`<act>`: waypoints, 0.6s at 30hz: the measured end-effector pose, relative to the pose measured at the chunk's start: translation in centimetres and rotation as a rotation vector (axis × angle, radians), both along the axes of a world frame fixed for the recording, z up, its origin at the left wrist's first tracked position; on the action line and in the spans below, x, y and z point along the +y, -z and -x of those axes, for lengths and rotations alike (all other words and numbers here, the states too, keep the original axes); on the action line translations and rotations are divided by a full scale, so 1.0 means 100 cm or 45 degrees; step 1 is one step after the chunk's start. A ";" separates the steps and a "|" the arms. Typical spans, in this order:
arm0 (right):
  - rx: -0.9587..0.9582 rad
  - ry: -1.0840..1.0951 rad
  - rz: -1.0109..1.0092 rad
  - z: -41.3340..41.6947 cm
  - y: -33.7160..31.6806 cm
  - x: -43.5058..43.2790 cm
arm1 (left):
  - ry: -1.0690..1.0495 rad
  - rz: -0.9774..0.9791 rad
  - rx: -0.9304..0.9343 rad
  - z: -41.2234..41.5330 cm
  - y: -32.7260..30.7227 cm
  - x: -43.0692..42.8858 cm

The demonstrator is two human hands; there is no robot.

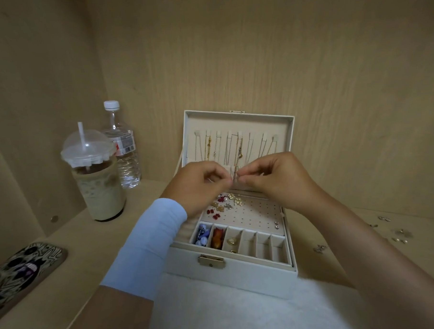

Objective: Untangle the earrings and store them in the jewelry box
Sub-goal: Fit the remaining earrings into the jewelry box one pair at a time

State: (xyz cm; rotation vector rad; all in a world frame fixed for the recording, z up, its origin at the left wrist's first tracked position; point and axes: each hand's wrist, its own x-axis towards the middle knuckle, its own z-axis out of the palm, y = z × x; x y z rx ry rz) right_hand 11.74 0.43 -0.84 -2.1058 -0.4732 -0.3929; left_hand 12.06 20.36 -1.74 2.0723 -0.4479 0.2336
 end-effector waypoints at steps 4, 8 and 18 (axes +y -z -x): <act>0.125 0.016 0.442 0.004 0.007 -0.001 | -0.014 -0.390 -0.038 0.002 0.004 0.003; 0.026 0.043 0.686 0.008 0.012 0.008 | 0.005 -0.594 -0.016 0.002 0.004 0.004; 0.075 -0.067 0.759 0.010 0.006 0.007 | 0.026 -0.583 0.059 0.004 0.006 0.004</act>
